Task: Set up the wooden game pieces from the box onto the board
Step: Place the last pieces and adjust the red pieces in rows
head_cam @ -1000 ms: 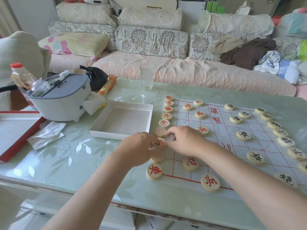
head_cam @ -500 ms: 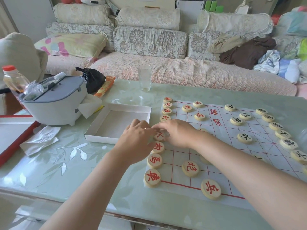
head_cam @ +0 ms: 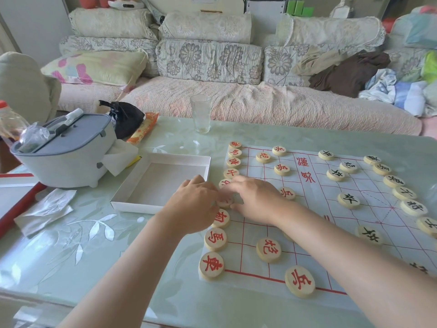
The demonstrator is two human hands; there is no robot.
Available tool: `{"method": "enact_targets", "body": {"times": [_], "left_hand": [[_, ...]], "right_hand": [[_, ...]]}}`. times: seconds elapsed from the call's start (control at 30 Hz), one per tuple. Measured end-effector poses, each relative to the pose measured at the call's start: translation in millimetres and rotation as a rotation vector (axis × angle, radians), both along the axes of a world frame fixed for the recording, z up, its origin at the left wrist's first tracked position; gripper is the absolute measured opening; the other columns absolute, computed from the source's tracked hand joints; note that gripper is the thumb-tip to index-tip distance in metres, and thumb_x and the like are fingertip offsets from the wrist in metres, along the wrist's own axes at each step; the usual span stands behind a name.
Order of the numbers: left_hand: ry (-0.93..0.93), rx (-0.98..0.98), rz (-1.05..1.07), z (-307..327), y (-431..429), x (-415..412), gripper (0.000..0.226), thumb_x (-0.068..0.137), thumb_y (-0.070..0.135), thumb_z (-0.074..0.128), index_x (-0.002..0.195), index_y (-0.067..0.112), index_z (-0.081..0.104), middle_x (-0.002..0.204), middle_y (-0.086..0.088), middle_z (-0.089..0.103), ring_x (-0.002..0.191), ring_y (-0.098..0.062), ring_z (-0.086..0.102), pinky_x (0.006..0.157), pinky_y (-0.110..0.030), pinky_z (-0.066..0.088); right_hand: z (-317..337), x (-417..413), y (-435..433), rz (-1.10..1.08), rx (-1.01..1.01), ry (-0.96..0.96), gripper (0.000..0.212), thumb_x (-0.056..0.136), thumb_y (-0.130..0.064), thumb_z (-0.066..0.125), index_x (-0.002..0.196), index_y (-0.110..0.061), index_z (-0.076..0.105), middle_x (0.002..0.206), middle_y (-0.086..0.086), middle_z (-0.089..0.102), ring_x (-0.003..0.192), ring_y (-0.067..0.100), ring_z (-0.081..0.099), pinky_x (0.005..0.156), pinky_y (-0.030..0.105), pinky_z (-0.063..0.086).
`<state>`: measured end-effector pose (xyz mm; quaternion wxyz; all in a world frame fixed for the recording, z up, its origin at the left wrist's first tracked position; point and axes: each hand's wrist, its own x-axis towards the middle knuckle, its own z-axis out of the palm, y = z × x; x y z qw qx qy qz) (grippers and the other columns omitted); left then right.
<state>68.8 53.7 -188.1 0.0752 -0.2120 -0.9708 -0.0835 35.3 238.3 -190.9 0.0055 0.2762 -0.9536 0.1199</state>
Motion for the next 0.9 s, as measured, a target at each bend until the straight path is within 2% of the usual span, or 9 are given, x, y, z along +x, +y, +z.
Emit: {"method": "enact_targets", "body": {"times": [0.1,0.3,0.5,0.9], "left_hand": [[0.023,-0.014,0.001,-1.9,-2.5,-3.6,0.031,0.093,0.036,0.048,0.121,0.041,0.062,0.125,0.023,0.053,0.117,-0.010,0.038,0.098,-0.025,0.022],[0.047,-0.016,0.010,-2.1,-6.5,-5.9,0.029,0.095,0.039,0.046,0.117,0.038,0.065,0.121,0.024,0.059,0.118,-0.007,0.041,0.093,-0.024,0.013],[0.003,-0.001,0.014,-4.8,-7.3,-5.1,0.031,0.099,0.040,0.040,0.119,0.037,0.064,0.120,0.020,0.059,0.119,-0.010,0.041,0.095,-0.025,0.017],[-0.006,0.033,0.035,-7.7,-7.4,-2.6,0.027,0.097,0.038,0.044,0.114,0.039,0.064,0.117,0.021,0.057,0.114,-0.013,0.042,0.091,-0.026,0.018]], "right_hand": [[0.4,0.2,-0.8,-0.019,0.000,-0.003,0.043,0.091,-0.037,0.065,0.133,-0.036,0.055,0.128,-0.012,0.054,0.116,0.018,0.055,0.088,0.036,0.047],[-2.5,2.6,-2.1,-0.031,-0.066,-0.027,0.037,0.093,-0.032,0.063,0.130,-0.035,0.060,0.130,-0.013,0.057,0.120,0.017,0.054,0.094,0.038,0.047],[-5.0,6.5,-3.3,-0.083,-0.079,-0.024,0.037,0.092,-0.038,0.064,0.129,-0.034,0.060,0.127,-0.010,0.057,0.117,0.016,0.056,0.091,0.036,0.048],[-6.4,6.5,-3.2,-0.125,-0.128,-0.072,0.034,0.092,-0.036,0.065,0.125,-0.037,0.064,0.125,-0.013,0.062,0.115,0.014,0.057,0.089,0.033,0.047]]}}
